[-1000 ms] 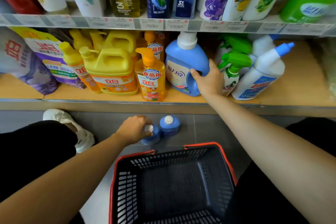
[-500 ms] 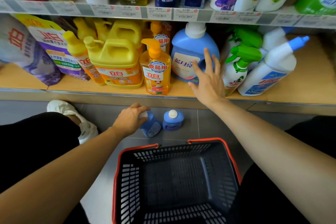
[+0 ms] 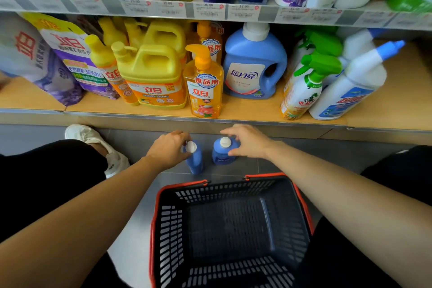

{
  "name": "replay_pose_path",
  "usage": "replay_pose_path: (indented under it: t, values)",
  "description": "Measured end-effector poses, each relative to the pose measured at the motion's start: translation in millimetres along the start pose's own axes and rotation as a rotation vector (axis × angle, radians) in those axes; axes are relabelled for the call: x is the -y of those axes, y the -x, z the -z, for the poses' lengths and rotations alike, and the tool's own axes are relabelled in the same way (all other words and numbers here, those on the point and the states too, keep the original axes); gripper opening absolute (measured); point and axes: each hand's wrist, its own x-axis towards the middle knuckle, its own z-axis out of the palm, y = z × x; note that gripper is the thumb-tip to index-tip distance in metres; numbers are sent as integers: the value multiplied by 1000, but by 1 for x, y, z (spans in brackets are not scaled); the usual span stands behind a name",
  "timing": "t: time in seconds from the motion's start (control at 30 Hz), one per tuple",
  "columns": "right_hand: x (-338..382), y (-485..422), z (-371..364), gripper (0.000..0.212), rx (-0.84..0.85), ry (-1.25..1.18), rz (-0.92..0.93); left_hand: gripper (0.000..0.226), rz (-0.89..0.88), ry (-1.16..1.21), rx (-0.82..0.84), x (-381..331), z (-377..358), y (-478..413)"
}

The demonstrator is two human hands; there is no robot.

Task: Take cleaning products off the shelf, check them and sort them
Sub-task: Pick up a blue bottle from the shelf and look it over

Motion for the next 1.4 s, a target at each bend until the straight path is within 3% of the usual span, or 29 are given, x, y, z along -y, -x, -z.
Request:
replay_pose_path:
  t: [0.17,0.27,0.37,0.63,0.93,1.23,1.4]
  values:
    - [7,-8,-20,51,-37,70,0,56,-108,41,49,0,-3,0]
    - [10,-10,-20,33,-89,116,1,46,-192,49,85,0,-1,-3]
    - [10,-6,-15,28,-74,175,-15,37,-187,-3,87,-1,2,-6]
    - [15,33,63,8,-154,183,68,39,-186,-158,57,-27,9,-7]
    - [11,81,159,17,-595,94,57,29,-349,-92,-129,-78,65,5]
    - [-18,49,133,18,-595,125,-143,32,-438,-103,-423,-137,139,-8]
    - [-23,45,128,36,-691,129,-158,31,-384,-88,-516,-152,148,-39]
